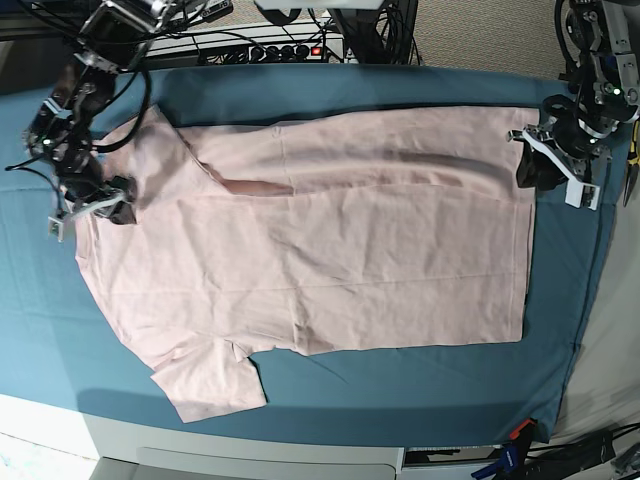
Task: Fold the T-shirt properly
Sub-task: 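Move the right gripper back to the shirt's shoulder corner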
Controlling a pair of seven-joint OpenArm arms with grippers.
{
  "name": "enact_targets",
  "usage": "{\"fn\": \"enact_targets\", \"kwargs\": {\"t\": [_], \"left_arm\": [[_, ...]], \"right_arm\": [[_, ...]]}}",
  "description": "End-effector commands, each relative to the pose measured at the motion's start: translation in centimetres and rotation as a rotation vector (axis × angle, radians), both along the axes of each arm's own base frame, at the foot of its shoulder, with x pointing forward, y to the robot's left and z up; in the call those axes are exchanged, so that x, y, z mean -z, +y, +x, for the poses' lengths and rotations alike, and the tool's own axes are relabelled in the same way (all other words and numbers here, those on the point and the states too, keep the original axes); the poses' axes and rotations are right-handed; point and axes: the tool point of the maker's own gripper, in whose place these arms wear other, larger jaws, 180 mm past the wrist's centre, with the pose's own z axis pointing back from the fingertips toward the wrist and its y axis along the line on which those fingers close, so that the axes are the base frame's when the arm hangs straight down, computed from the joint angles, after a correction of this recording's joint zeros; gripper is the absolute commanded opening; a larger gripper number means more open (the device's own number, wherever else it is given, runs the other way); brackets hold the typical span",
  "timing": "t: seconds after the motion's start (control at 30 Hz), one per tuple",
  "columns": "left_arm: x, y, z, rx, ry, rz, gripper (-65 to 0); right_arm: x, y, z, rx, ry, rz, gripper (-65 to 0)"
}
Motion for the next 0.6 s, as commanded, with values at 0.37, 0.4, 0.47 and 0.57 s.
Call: {"fn": "enact_targets", "kwargs": {"t": [0.37,0.4,0.47,0.57], "left_arm": [[-0.5,0.3,-0.1,0.006,-0.016,0.011,-41.6],[-0.5,0.3,-0.1,0.007,-0.015,0.012,-41.6],[-0.4,0.3,-0.1,0.007,-0.013,0.012,-41.6],[-0.4,0.3,-0.2,0.007,-0.012,0.012,-41.6]], "right_arm": [[-1.6,-1.2,-4.7,-0.014,-0.016,0.203,-41.6],[-1.0,-1.0,-5.6,-0.008,-0.001,0.224,-41.6],[0.1,-0.5,-7.4,0.014,0.016,0.271,-41.6],[1.3,0.3,-9.9,0.060,0.018,0.347,-41.6]]}}
